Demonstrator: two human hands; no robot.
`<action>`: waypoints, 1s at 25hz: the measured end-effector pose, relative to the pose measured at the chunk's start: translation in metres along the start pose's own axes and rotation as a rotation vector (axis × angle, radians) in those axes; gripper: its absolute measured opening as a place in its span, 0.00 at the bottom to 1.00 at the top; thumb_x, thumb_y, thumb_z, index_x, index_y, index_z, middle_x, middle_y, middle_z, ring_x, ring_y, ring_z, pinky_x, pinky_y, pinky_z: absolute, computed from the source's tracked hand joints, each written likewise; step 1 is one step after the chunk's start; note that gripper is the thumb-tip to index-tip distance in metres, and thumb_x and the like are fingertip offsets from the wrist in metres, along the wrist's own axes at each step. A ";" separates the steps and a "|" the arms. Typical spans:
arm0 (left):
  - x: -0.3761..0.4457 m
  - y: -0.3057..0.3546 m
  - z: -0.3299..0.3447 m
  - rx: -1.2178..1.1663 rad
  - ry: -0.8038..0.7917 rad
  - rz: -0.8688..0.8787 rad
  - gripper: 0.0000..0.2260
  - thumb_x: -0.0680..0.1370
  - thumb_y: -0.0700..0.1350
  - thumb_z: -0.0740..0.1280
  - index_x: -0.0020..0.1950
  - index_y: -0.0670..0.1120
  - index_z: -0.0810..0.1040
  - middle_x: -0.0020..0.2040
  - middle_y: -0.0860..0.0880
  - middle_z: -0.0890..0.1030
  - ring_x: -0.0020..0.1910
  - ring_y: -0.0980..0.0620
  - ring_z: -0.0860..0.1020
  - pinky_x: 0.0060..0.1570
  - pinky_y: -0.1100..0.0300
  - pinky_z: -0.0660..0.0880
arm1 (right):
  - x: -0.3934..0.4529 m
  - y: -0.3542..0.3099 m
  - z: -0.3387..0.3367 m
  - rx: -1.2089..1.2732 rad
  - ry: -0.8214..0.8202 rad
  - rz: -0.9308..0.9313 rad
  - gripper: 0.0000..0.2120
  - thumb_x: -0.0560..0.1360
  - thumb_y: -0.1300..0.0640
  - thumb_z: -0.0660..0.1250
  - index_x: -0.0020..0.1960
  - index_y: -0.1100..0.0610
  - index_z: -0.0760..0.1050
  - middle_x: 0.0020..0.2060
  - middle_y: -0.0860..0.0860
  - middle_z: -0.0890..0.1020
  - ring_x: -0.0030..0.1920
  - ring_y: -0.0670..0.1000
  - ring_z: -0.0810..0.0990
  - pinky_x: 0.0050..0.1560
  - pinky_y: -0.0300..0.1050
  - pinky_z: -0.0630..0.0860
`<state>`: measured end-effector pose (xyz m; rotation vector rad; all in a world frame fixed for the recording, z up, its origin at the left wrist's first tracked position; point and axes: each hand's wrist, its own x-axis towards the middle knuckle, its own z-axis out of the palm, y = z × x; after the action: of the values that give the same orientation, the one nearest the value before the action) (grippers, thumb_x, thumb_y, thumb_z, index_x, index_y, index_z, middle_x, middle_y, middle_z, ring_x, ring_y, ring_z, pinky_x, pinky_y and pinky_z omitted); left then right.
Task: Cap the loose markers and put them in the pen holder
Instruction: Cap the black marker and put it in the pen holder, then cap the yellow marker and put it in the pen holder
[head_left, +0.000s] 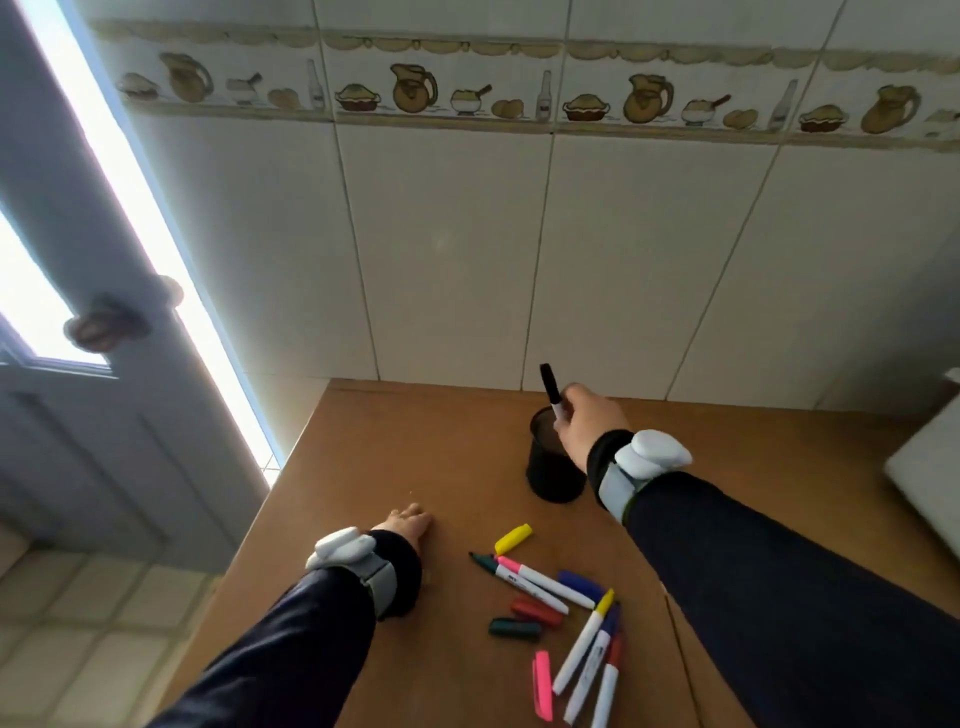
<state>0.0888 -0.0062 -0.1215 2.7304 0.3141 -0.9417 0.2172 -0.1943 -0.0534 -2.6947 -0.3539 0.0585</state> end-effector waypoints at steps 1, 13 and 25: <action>0.004 -0.002 0.001 0.009 -0.004 0.006 0.34 0.76 0.45 0.66 0.77 0.48 0.51 0.79 0.46 0.48 0.78 0.44 0.50 0.76 0.51 0.54 | 0.002 0.001 0.007 -0.032 -0.060 0.014 0.07 0.78 0.57 0.60 0.52 0.60 0.72 0.52 0.59 0.81 0.53 0.62 0.79 0.43 0.46 0.70; -0.013 0.003 0.022 -0.047 0.261 -0.057 0.28 0.73 0.49 0.68 0.72 0.52 0.65 0.74 0.48 0.66 0.71 0.48 0.68 0.69 0.58 0.66 | -0.119 0.054 0.019 -0.218 -0.510 -0.441 0.13 0.73 0.61 0.65 0.55 0.55 0.82 0.54 0.56 0.80 0.57 0.55 0.77 0.55 0.38 0.70; -0.058 0.023 0.028 -0.232 0.458 -0.024 0.18 0.75 0.44 0.65 0.65 0.52 0.74 0.67 0.47 0.73 0.64 0.46 0.74 0.62 0.59 0.71 | -0.137 0.059 0.054 -0.379 -0.598 -0.483 0.13 0.76 0.62 0.64 0.60 0.56 0.78 0.62 0.55 0.75 0.64 0.55 0.73 0.63 0.46 0.70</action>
<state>0.0341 -0.0431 -0.1033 2.6956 0.5015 -0.2497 0.0935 -0.2601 -0.1284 -2.8124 -1.2958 0.7235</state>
